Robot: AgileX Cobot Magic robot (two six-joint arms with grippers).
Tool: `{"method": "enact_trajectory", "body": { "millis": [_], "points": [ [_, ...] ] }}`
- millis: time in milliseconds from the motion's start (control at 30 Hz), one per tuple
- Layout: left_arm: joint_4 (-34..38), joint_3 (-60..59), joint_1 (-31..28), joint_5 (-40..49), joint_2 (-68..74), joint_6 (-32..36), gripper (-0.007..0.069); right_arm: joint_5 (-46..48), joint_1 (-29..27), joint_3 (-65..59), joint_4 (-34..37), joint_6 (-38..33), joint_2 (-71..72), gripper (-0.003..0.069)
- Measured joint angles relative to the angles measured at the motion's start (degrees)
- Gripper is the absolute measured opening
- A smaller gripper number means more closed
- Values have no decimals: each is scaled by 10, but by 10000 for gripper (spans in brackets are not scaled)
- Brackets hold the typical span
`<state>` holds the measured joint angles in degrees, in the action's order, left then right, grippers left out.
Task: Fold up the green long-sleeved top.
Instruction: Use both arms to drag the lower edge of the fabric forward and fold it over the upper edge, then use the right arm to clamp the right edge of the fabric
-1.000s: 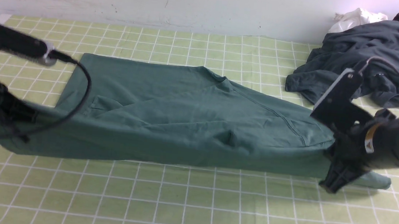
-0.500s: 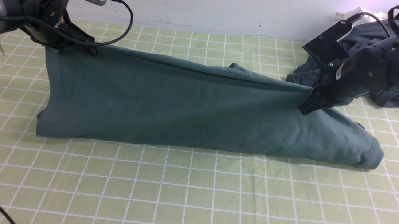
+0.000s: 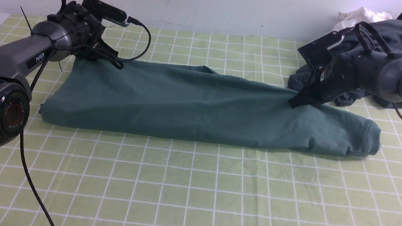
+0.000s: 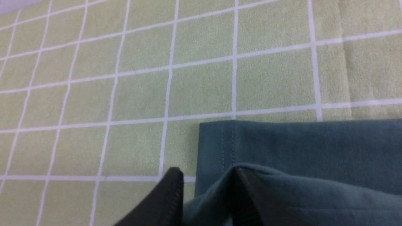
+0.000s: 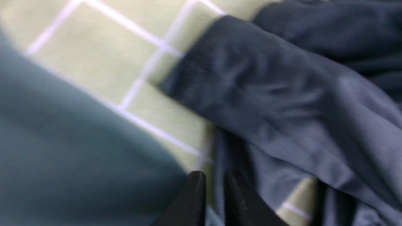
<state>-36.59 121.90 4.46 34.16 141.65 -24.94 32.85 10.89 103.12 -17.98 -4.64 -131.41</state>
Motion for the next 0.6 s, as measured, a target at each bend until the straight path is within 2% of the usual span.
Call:
{"method": "enact_trajectory", "body": {
  "millis": [133,267,433,467,567,600],
  "points": [
    [-6,5,-10,4,-12,-31,415,20,-4,16,-29,52,11,211],
    [-3,5,-17,64,-52,-31,433,91,-4,36,-27,70,44,249],
    [47,6,-17,168,-119,53,330,211,-5,47,7,36,88,225],
    [91,6,-17,221,-146,113,252,262,-10,47,47,1,101,192],
    [163,6,-18,297,-182,197,139,308,-31,28,137,-48,104,141],
    [207,1,-19,328,-200,227,74,311,-47,7,180,-67,102,121]
  ]
}}
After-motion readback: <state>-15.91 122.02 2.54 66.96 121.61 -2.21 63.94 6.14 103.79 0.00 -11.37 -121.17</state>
